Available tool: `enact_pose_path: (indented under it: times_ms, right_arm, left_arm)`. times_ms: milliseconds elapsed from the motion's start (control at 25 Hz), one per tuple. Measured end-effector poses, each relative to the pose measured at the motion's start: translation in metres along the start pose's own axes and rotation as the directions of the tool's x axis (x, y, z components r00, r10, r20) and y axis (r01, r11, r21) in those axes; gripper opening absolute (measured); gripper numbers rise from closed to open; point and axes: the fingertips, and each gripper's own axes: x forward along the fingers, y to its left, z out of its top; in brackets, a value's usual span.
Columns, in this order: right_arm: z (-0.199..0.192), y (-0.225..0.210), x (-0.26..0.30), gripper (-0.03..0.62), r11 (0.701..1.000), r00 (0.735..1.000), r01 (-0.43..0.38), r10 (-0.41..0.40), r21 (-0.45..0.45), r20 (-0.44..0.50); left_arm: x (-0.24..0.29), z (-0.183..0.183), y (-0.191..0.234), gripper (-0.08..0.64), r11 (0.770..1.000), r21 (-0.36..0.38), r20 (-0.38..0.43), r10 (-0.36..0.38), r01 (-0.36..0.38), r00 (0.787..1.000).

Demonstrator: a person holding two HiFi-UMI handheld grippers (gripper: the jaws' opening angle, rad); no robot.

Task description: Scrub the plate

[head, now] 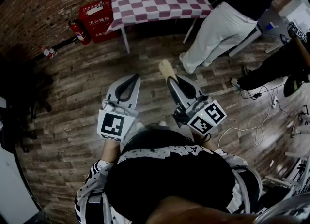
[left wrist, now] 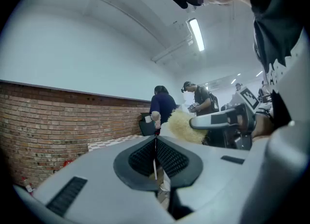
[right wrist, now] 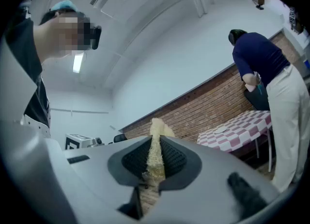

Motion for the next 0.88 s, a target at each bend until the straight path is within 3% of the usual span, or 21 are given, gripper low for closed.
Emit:
enact_pose_path:
  times_ms: [280,480,880]
  right_arm:
    - [0.002,-0.002,0.001,0.054,1.0,1.0,-0.004,0.004,-0.005,0.002]
    - [0.008,-0.015,-0.004,0.054,0.997,0.999,-0.004,0.0,0.083,0.046]
    - [0.015,-0.039,-0.019,0.054,0.994,0.998,-0.041,0.035,0.097,0.057]
  left_arm:
    - [0.002,0.004,-0.002,0.014,1.0,0.013,-0.011,-0.006,0.006,1.0]
    - [0.008,0.005,-0.006,0.014,1.0,0.02,-0.023,0.008,-0.008,1.0]
    - [0.022,0.011,-0.023,0.014,0.998,0.039,-0.054,0.056,-0.053,0.997]
